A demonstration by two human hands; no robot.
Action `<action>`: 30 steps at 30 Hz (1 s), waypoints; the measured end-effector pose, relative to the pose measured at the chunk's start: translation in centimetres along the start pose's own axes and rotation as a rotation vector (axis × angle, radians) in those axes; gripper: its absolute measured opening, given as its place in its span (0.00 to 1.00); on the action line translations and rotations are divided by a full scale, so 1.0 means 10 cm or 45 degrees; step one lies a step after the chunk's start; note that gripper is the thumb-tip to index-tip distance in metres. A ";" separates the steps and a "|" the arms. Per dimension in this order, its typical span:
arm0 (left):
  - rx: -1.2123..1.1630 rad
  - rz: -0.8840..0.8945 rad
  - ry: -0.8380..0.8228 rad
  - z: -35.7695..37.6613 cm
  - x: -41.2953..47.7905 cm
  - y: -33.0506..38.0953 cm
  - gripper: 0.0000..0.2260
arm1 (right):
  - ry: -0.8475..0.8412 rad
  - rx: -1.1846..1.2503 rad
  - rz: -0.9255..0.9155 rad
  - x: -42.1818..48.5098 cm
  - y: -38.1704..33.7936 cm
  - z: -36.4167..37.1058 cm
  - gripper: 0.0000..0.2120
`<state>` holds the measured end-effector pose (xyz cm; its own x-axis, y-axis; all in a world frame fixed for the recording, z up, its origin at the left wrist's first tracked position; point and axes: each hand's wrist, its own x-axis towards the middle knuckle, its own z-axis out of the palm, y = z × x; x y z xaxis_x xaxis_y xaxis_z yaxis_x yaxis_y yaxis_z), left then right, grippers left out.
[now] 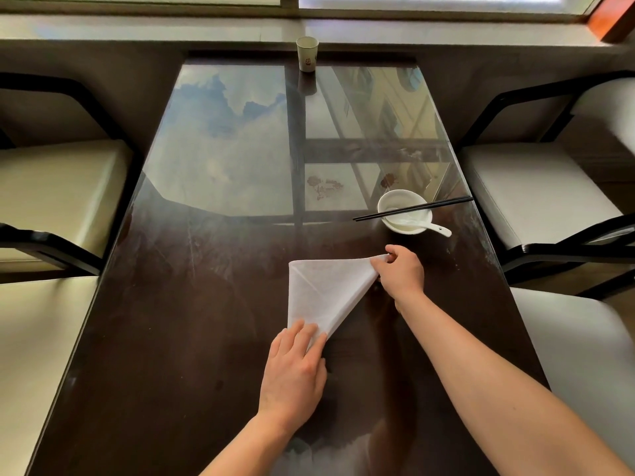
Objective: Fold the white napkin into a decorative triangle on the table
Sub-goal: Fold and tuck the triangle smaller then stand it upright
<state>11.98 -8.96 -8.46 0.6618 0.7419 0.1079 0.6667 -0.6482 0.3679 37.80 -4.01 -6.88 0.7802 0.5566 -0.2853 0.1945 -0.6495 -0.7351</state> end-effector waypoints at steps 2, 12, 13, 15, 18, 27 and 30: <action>-0.096 -0.054 0.050 -0.03 -0.01 0.02 0.15 | -0.004 -0.016 0.034 0.02 -0.02 -0.01 0.18; -0.664 -1.109 0.034 -0.31 0.20 -0.01 0.24 | -0.003 -0.096 0.000 0.01 0.00 -0.05 0.04; -0.691 -1.156 -0.016 -0.33 0.22 -0.02 0.22 | -0.007 -0.101 -0.004 0.00 0.01 -0.06 0.04; -0.692 -1.169 -0.095 -0.37 0.25 -0.06 0.14 | -0.015 -0.085 0.006 -0.02 0.03 -0.08 0.03; -0.686 -1.133 -0.045 -0.41 0.26 -0.17 0.06 | -0.041 -0.011 0.053 -0.06 0.05 -0.10 0.05; 0.011 -0.411 0.177 -0.36 0.19 -0.44 0.21 | -0.025 -0.650 -0.450 -0.43 0.13 -0.17 0.17; 0.108 0.000 0.036 -0.22 0.12 -0.23 0.27 | -0.020 -0.772 -1.191 -0.87 0.16 -0.01 0.25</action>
<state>10.48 -6.14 -7.13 0.6528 0.7456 0.1340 0.6942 -0.6595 0.2884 31.39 -9.94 -5.45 0.1676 0.9625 0.2132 0.9632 -0.1137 -0.2436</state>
